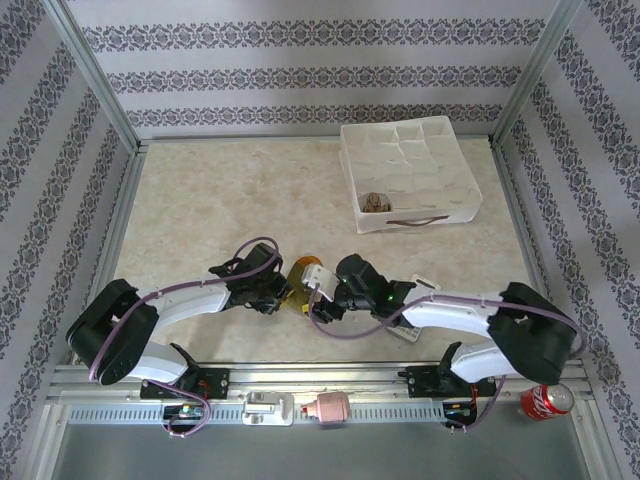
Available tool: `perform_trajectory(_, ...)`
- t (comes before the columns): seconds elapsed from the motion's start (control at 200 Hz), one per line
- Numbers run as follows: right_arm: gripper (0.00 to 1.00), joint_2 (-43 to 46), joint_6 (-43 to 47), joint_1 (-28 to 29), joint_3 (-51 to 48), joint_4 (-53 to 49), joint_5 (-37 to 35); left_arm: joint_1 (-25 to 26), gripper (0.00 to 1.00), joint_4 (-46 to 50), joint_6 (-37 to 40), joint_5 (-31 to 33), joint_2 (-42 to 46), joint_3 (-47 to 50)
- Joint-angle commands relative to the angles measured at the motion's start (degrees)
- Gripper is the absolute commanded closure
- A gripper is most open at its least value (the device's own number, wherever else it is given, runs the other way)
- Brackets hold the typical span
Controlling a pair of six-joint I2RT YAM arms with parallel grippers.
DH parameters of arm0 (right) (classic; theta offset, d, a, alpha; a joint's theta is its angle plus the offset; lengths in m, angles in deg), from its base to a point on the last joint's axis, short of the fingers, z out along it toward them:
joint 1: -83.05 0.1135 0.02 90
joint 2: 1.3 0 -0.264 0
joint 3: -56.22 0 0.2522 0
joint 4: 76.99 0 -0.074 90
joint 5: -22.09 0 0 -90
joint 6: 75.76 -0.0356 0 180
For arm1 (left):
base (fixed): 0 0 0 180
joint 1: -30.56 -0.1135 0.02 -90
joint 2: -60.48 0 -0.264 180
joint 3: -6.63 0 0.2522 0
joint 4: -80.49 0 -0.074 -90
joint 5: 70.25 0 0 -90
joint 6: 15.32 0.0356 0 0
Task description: Roll the socks
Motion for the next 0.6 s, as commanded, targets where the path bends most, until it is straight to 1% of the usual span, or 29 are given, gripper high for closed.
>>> perform_trajectory(0.0,0.37,0.1,10.9,5.3,0.1,-4.4,-14.2,0.7,0.87,13.5,-1.6,-0.2,-3.3,2.2)
perform_trajectory(0.085,0.37,-3.2,14.7,9.3,1.1,-4.4,-19.5,0.5,0.87,13.0,-1.5,-0.6,-3.7,1.9)
perform_trajectory(0.185,0.37,-8.3,17.4,11.3,3.5,-3.1,-25.1,0.2,0.87,13.2,-0.9,-0.6,-4.1,1.4)
perform_trajectory(0.27,0.38,-12.1,20.2,12.3,6.1,-1.9,-27.6,-0.1,0.87,13.6,-0.4,-0.7,-4.3,0.9)
perform_trajectory(0.415,0.40,-17.1,24.2,13.5,9.3,-1.6,-28.8,-0.3,0.87,13.6,-0.3,-0.8,-4.3,0.8)
perform_trajectory(0.505,0.44,-19.5,24.2,13.6,10.4,-2.6,-29.9,-0.5,0.86,13.3,-0.4,-0.8,-4.0,1.1)
perform_trajectory(0.595,0.55,-22.7,23.4,13.1,10.8,-3.7,-30.9,-0.7,0.86,12.8,-0.5,-0.8,-3.3,1.5)
